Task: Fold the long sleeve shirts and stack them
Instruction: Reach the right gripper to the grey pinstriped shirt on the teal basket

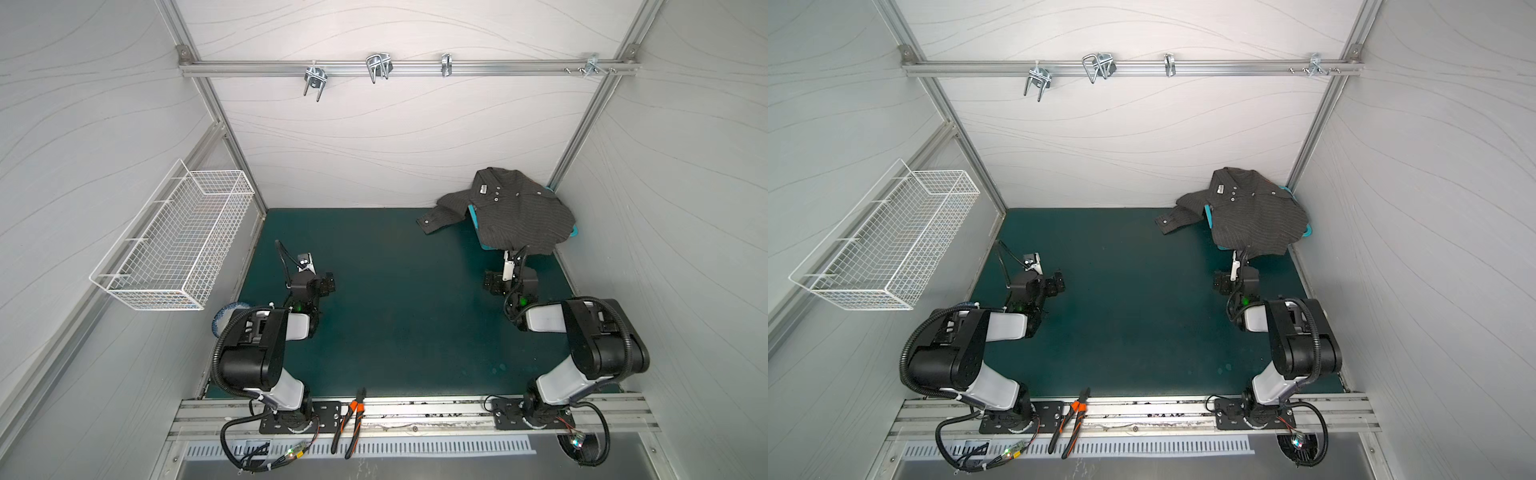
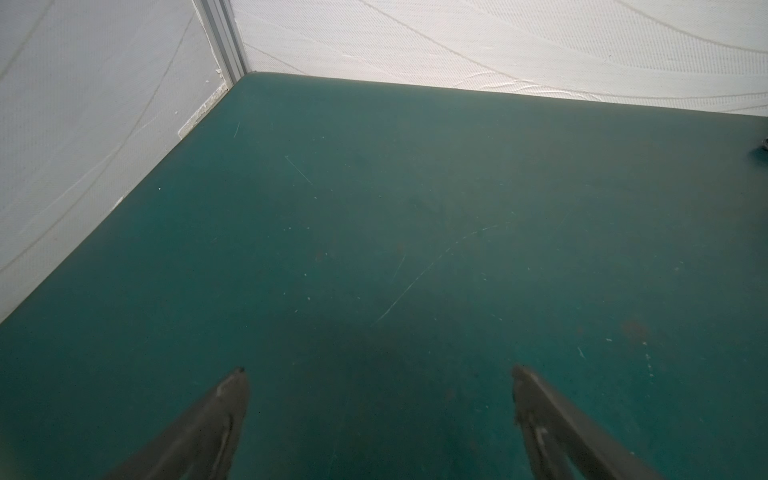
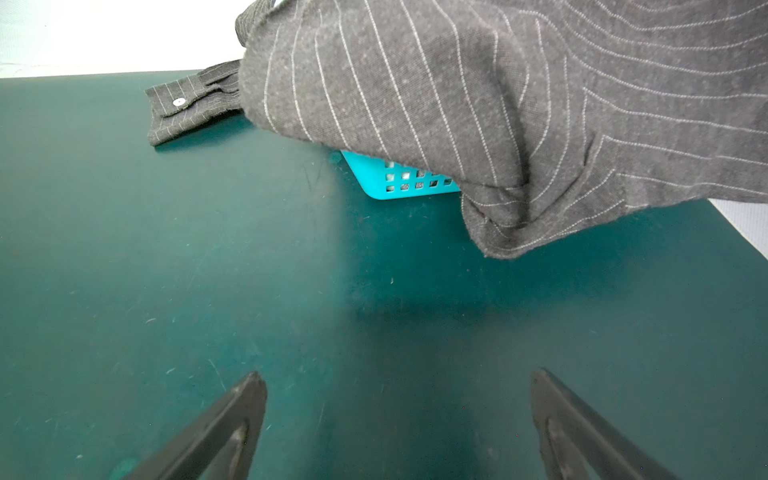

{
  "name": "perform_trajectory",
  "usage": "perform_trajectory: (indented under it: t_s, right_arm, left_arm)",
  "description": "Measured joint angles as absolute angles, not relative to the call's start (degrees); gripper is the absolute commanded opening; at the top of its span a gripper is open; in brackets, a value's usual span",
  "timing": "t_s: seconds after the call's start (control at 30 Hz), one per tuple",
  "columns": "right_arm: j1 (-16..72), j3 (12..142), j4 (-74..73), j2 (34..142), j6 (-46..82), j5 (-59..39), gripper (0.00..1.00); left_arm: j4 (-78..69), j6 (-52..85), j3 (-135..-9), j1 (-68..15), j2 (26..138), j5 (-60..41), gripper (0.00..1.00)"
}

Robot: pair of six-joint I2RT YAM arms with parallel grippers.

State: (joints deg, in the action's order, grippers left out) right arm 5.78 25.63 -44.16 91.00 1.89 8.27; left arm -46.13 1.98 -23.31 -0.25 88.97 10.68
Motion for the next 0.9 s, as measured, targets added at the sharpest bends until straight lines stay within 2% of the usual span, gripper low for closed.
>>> perform_trajectory:
  t_s: [0.9]
  right_arm:
    - [5.9, 25.6, -44.2, 91.0, 1.9, 7.8, 0.99]
  left_arm:
    - [-43.4, 2.2, -23.4, 0.3, 89.0, 9.1, 0.99]
